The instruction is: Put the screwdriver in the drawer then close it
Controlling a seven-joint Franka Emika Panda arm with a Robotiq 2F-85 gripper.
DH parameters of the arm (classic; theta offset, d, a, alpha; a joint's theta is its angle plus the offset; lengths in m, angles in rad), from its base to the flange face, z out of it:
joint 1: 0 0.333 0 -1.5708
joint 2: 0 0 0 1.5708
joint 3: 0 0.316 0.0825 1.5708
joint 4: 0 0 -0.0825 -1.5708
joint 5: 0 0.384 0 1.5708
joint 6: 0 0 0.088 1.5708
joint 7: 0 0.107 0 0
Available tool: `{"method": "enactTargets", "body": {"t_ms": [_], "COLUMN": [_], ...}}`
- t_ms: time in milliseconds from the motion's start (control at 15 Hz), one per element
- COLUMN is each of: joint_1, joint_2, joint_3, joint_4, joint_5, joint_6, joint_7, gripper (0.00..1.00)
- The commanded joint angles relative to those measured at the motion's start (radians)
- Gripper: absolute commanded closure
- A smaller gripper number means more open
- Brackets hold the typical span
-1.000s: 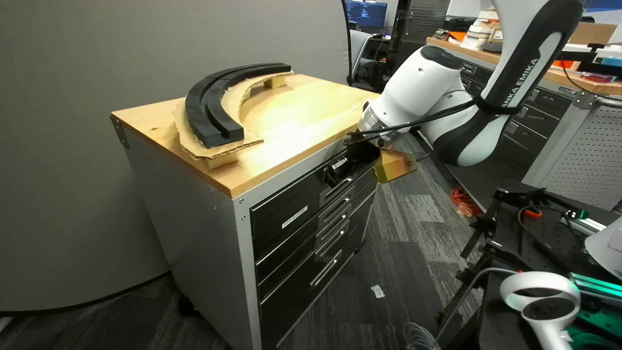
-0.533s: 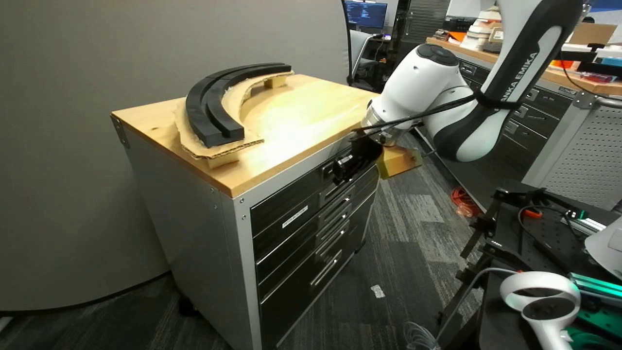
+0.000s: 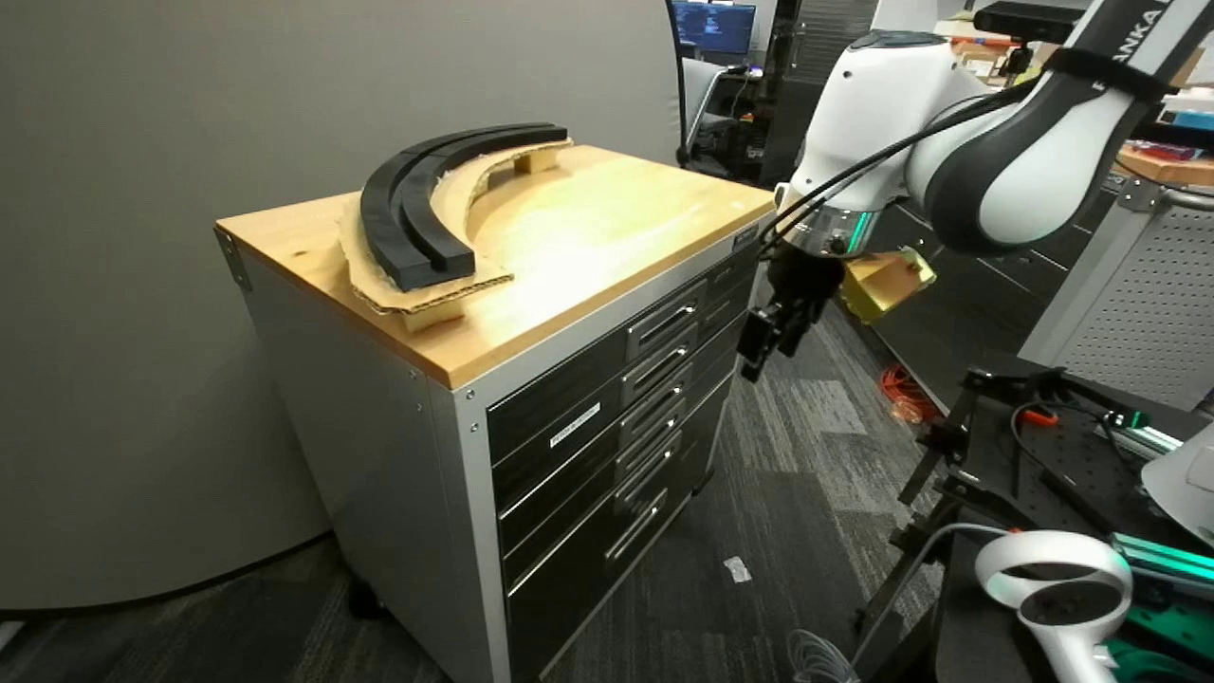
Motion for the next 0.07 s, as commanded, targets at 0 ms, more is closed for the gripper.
{"method": "enactTargets", "body": {"t_ms": [0], "joint_1": [-0.016], "joint_2": [-0.019], "joint_3": [0.028], "joint_4": [-0.015], "joint_5": [0.021], "joint_6": [-0.012], "joint_7": [-0.021], "gripper": [0.00]}}
